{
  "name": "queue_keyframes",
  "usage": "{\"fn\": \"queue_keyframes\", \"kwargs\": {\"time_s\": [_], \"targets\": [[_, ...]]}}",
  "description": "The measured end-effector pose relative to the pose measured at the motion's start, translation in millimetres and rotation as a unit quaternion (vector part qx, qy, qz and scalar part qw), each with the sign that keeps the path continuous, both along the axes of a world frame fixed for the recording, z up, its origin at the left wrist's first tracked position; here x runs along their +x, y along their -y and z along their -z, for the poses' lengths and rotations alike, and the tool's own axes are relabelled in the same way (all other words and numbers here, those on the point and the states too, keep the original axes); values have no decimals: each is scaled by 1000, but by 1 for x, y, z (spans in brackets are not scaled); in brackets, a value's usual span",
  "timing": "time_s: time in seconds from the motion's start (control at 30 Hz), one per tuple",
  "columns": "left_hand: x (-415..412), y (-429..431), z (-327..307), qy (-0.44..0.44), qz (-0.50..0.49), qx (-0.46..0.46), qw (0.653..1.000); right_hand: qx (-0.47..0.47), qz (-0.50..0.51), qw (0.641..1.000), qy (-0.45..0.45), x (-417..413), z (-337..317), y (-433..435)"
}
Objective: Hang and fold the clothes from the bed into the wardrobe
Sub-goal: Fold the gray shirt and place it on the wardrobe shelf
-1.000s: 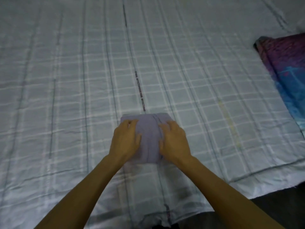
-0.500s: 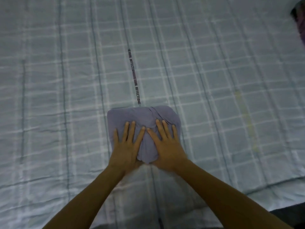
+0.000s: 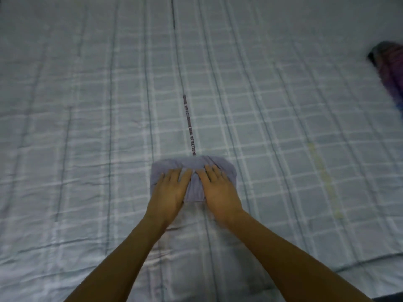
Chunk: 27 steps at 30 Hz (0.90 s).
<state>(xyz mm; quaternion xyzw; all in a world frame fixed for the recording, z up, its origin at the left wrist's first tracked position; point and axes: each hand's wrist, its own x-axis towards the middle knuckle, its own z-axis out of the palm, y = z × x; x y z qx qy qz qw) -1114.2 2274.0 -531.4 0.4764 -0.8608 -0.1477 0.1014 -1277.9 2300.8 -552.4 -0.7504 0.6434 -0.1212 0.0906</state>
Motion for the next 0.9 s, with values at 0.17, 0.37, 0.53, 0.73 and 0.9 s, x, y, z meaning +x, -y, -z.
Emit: {"fn": "queue_keyframes", "kwargs": {"time_s": [0.17,0.37,0.53,0.73,0.9], "targets": [[45,-14,-95,-2,-26,-57,998,-75,-43,996,-3,43,-96,1],[115,-45,-237,-4,-70,-139,988,-152,-106,982,27,111,-237,-14],[168,-95,-333,-29,-131,-217,967,-215,-162,963,5,165,-338,-38],[235,-141,-408,13,-194,-283,939,-257,-255,932,-2,231,-425,-56],[282,-188,-471,72,-291,-323,898,-277,-357,892,3,300,-481,-61]]}}
